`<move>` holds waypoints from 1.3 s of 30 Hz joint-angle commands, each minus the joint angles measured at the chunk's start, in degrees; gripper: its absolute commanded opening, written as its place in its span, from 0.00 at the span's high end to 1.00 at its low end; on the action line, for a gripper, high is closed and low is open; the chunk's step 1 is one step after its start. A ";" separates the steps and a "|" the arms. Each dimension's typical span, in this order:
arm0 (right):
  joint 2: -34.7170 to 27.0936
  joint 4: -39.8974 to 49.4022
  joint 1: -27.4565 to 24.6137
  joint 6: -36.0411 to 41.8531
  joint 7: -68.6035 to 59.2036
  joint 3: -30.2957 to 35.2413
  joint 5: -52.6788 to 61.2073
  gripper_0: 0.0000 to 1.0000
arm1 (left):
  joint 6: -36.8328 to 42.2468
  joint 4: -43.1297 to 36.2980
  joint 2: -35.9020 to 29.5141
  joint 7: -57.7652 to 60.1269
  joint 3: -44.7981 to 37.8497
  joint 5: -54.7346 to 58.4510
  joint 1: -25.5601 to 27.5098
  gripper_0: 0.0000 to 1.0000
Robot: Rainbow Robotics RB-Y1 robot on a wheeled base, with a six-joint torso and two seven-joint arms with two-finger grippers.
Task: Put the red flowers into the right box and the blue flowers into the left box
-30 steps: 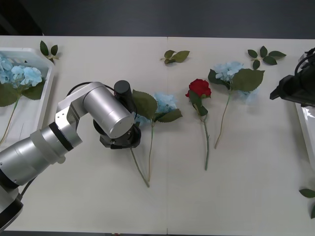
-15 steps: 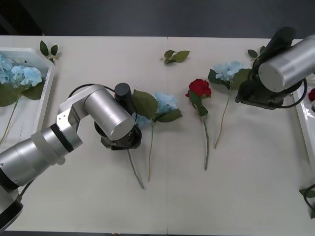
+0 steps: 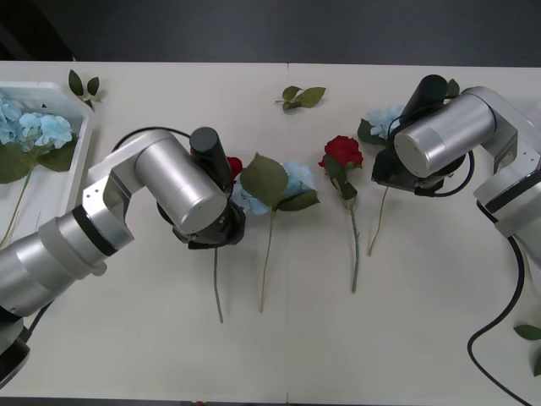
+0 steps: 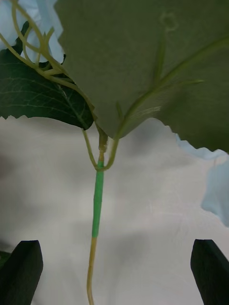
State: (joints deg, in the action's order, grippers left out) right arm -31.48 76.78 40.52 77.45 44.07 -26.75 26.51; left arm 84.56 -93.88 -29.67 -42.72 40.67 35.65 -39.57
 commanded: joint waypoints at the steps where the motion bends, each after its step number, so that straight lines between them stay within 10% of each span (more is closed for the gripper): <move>1: 1.68 -2.16 1.50 -2.31 -2.59 1.53 -1.28 0.10 | 2.28 -11.15 -3.11 -7.02 -11.22 -0.67 1.78 1.00; 11: 4.15 -6.73 2.29 -6.17 -2.41 1.53 -2.34 0.23 | -1.33 -20.20 -1.26 -27.15 -29.15 6.71 7.93 1.00; 21: 4.32 -7.17 2.46 -6.61 -2.59 1.53 -2.16 1.00 | -6.25 -20.20 1.02 -44.91 -34.60 18.31 8.10 1.00; 31: 0.72 -6.99 2.73 -8.99 -0.56 2.76 0.03 1.00 | -11.08 -15.54 1.02 -61.60 -36.80 40.37 7.49 1.00; 39: -14.05 -3.65 2.64 -9.08 14.11 2.50 14.45 1.00 | -11.08 -7.55 -2.23 -75.58 -37.50 55.93 5.99 1.00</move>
State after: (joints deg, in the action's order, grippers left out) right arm -38.51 70.39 40.74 68.41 51.42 -24.77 37.04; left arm 73.89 -103.17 -29.34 -114.92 3.18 87.60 -30.85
